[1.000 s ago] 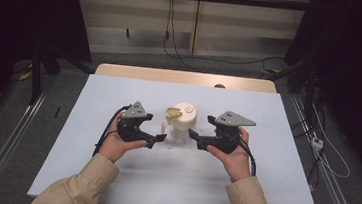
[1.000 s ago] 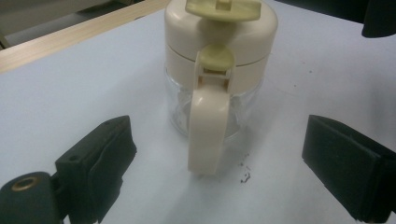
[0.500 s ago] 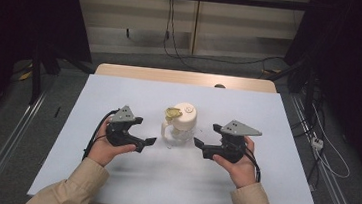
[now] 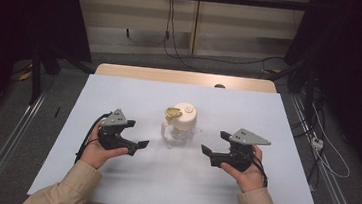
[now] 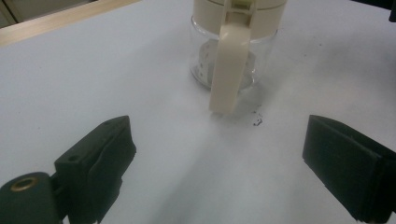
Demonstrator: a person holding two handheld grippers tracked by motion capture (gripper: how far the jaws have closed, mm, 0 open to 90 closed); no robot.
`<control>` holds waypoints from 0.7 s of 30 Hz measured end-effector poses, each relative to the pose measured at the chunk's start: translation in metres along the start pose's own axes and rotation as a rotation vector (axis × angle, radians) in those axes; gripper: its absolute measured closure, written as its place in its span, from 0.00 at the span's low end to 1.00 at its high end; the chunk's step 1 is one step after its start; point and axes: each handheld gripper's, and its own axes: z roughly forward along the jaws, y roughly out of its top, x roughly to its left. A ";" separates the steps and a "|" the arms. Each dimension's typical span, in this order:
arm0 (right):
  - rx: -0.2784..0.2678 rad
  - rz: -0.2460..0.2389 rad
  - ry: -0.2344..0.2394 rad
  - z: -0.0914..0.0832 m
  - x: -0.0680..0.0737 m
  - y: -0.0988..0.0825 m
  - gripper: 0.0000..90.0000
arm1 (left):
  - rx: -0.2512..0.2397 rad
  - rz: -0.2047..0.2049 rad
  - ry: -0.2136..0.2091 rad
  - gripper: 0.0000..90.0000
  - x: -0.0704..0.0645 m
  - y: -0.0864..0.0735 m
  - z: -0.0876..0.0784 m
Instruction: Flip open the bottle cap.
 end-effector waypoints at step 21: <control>0.025 -0.002 -0.015 -0.017 -0.002 -0.025 0.17 | 0.004 -0.017 0.002 0.09 0.001 -0.020 -0.023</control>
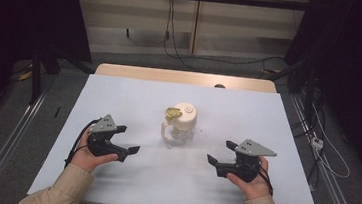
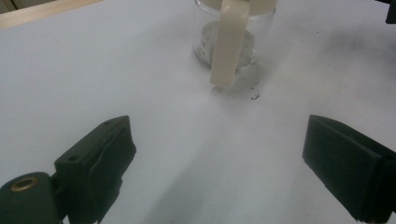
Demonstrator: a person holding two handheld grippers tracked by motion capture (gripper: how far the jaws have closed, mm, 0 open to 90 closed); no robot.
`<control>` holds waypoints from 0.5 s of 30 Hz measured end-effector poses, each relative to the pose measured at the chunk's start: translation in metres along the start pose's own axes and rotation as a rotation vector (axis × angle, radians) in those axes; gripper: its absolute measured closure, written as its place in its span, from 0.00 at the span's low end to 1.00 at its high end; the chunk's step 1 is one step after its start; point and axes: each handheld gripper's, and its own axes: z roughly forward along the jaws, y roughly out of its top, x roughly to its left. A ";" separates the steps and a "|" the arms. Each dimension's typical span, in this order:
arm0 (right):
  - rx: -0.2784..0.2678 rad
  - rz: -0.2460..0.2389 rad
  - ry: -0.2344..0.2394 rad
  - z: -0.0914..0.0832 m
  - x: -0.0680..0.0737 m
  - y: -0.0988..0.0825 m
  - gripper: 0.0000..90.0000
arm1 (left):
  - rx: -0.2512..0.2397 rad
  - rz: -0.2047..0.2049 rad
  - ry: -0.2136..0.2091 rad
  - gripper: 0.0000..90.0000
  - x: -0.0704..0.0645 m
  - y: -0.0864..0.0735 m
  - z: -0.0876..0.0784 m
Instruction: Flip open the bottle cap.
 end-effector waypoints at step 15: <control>0.015 0.009 -0.014 -0.012 -0.003 -0.015 0.17 | 0.019 -0.006 0.005 0.09 0.001 -0.013 -0.010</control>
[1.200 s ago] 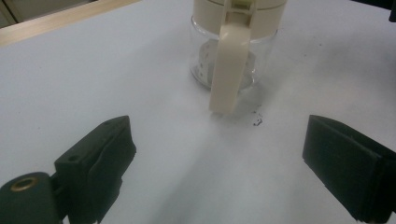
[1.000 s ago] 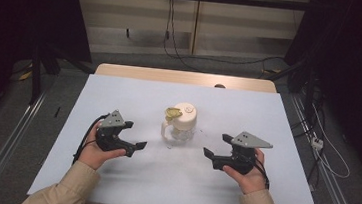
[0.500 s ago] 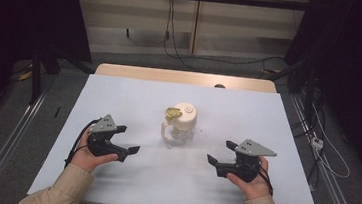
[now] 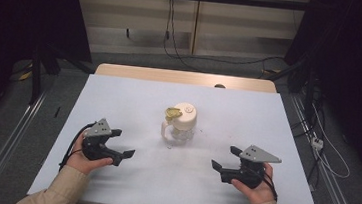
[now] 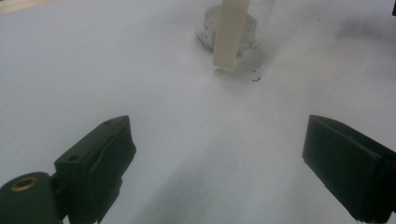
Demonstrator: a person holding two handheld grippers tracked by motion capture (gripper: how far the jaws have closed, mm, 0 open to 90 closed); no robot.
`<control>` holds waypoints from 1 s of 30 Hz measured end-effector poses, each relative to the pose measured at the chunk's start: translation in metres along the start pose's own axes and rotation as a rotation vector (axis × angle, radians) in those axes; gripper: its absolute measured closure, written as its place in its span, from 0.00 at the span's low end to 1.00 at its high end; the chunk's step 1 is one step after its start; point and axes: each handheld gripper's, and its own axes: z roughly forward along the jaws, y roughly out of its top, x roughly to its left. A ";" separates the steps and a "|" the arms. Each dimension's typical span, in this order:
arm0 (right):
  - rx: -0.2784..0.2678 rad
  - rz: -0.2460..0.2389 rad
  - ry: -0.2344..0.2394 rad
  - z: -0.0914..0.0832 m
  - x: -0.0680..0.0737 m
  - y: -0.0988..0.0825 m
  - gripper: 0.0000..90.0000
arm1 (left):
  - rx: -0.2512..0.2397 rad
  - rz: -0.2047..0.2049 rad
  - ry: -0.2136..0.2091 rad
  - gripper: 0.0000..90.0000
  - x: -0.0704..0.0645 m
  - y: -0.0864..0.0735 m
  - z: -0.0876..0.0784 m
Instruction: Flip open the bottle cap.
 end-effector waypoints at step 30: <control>0.003 0.003 -0.029 -0.019 -0.009 -0.015 0.17 | 0.008 -0.018 0.031 0.09 0.003 -0.019 -0.020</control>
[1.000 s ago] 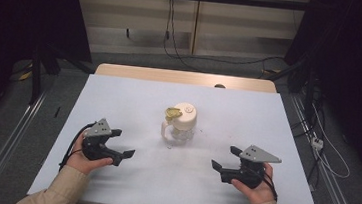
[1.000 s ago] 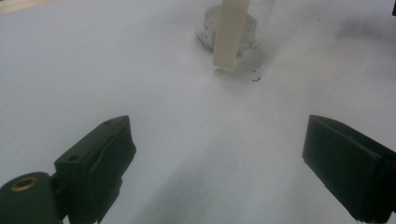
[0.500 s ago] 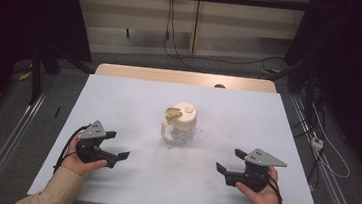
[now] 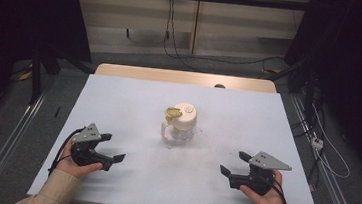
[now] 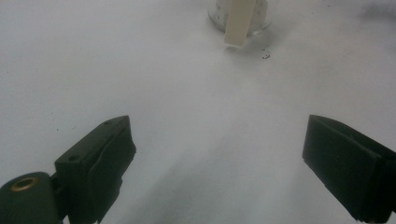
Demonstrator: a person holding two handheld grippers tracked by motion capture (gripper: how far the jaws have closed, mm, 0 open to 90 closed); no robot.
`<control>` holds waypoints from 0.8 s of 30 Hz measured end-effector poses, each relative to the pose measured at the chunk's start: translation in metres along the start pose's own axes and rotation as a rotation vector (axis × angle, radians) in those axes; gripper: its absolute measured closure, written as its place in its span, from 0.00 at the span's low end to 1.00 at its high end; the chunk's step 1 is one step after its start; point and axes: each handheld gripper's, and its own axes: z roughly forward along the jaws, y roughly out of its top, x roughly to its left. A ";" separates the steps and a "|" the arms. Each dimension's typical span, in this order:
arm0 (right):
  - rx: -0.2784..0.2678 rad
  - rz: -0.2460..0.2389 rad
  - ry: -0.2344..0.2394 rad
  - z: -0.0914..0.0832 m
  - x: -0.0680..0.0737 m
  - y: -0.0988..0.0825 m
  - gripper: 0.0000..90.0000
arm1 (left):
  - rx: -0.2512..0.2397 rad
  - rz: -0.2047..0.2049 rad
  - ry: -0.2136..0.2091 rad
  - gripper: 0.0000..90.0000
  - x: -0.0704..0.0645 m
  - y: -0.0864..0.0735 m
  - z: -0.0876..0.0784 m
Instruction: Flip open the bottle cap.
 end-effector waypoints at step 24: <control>0.001 0.024 -0.029 -0.013 -0.016 -0.012 0.17 | 0.003 -0.014 0.014 0.09 0.002 -0.008 -0.009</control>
